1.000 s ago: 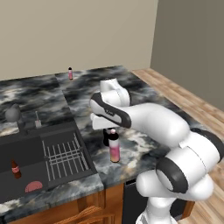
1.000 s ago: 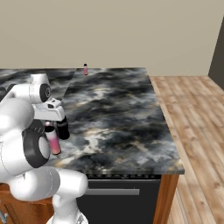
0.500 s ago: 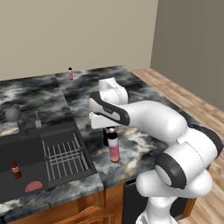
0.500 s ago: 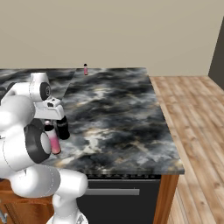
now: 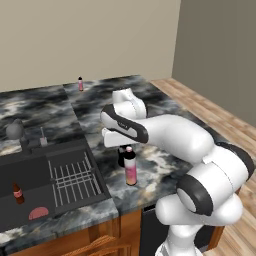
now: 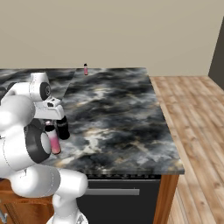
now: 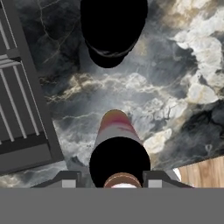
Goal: Place the large bottle from the dining counter next to the other large bottle outside the sink, and place the small bottle from the dining counter next to the other small bottle inside the sink.
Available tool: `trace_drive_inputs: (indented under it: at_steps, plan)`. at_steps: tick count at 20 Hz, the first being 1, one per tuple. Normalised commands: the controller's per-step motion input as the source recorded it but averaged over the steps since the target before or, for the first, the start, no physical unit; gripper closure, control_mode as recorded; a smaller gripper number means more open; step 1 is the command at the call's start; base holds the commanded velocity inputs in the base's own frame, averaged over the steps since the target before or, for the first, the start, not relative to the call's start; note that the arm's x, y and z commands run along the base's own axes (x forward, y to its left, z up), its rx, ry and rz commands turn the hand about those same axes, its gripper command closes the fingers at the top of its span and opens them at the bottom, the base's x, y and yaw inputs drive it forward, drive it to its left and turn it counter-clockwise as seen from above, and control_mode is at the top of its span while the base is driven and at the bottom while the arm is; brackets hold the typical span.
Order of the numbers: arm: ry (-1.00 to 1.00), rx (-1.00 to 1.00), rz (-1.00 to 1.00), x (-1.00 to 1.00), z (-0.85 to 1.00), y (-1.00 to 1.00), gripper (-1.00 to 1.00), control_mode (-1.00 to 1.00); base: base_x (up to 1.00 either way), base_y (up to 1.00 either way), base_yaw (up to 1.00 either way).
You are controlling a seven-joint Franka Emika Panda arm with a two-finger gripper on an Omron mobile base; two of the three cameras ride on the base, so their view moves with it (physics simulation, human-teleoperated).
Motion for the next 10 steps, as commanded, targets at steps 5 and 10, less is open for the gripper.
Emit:
trace_drive_inputs:
  at_steps: [5, 10]
  plan:
    - [0.0, 0.0, 0.0, 0.0, 0.01, -0.09, -1.0, -1.0, 0.0, 0.0, 0.0]
    - [-0.05, 0.02, 0.0, -0.17, 0.36, -0.19, -1.0, -1.0, 0.0, 0.0, 0.0]
